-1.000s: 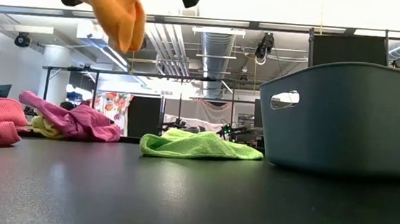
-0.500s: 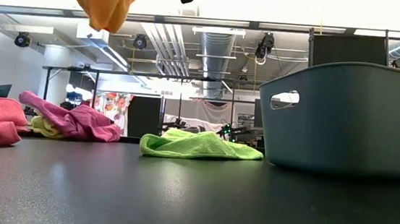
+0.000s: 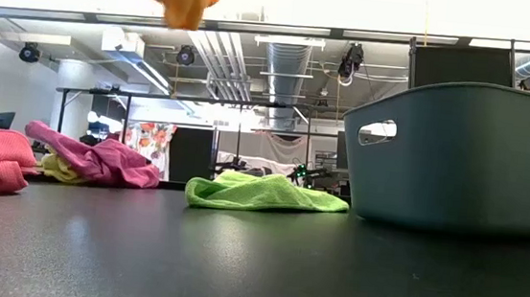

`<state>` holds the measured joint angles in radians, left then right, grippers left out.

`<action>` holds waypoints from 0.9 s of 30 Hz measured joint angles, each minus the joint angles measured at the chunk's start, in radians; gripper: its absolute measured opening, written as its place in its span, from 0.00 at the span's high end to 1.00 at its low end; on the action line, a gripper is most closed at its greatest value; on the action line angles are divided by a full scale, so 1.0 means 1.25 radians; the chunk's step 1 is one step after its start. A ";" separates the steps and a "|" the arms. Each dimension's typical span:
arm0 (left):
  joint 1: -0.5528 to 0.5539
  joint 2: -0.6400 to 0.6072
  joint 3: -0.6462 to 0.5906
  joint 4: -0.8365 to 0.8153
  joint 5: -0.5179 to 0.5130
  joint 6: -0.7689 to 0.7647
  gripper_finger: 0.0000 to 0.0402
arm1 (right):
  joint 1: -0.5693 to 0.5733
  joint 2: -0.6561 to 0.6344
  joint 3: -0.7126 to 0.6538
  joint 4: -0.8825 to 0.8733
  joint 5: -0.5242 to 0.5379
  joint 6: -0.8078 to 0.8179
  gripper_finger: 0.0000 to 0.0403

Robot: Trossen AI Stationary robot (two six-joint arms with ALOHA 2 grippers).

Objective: Sort towels by color in basket
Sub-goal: Put the orange towel into the blue bin

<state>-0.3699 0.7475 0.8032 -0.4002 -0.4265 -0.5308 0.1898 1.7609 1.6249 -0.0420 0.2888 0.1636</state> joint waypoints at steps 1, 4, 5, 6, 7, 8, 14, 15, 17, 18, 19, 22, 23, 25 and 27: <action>0.001 0.007 0.039 -0.097 -0.007 -0.018 0.61 | 0.000 -0.016 0.000 -0.016 0.000 -0.004 0.95; 0.001 0.032 0.148 -0.324 -0.016 -0.065 0.55 | 0.000 -0.061 0.000 -0.071 0.000 -0.019 0.95; 0.001 0.041 0.175 -0.386 -0.016 -0.081 0.53 | 0.001 -0.077 0.000 -0.089 0.000 -0.022 0.95; 0.001 0.048 0.198 -0.434 -0.016 -0.097 0.52 | 0.001 -0.093 0.000 -0.104 0.000 -0.026 0.95; 0.001 0.052 0.219 -0.470 -0.016 -0.110 0.51 | 0.001 -0.108 0.000 -0.113 0.000 -0.032 0.95; 0.001 0.057 0.232 -0.488 -0.016 -0.120 0.50 | 0.001 -0.123 0.000 -0.122 0.000 -0.037 0.95; 0.001 0.069 0.245 -0.486 -0.053 -0.163 0.50 | 0.003 -0.209 0.000 -0.169 -0.001 -0.042 0.96; 0.001 0.072 0.239 -0.477 -0.058 -0.172 0.50 | 0.003 -0.223 0.000 -0.186 -0.002 -0.042 0.96; 0.001 0.079 0.224 -0.456 -0.066 -0.191 0.50 | 0.005 -0.251 0.000 -0.235 -0.003 -0.037 0.96; 0.000 0.083 0.216 -0.442 -0.066 -0.197 0.50 | 0.007 -0.264 0.000 -0.258 -0.003 -0.031 0.96; 0.000 0.088 0.208 -0.427 -0.065 -0.204 0.50 | 0.007 -0.277 0.000 -0.280 -0.003 -0.027 0.96; -0.001 0.107 0.199 -0.393 -0.065 -0.228 0.50 | 0.017 -0.314 0.000 -0.325 -0.002 -0.021 0.96; -0.002 0.116 0.199 -0.391 -0.065 -0.236 0.50 | 0.022 -0.323 -0.002 -0.324 -0.001 -0.019 0.96; -0.002 0.137 0.198 -0.381 -0.065 -0.241 0.50 | 0.028 -0.338 -0.004 -0.323 0.000 -0.020 0.96; -0.002 0.158 0.198 -0.365 -0.066 -0.242 0.50 | 0.030 -0.343 -0.004 -0.317 -0.001 -0.017 0.96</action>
<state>-0.3729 0.9445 1.0504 -0.8566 -0.5095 -0.8328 0.2276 1.3327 1.6196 -0.4384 0.2879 0.1426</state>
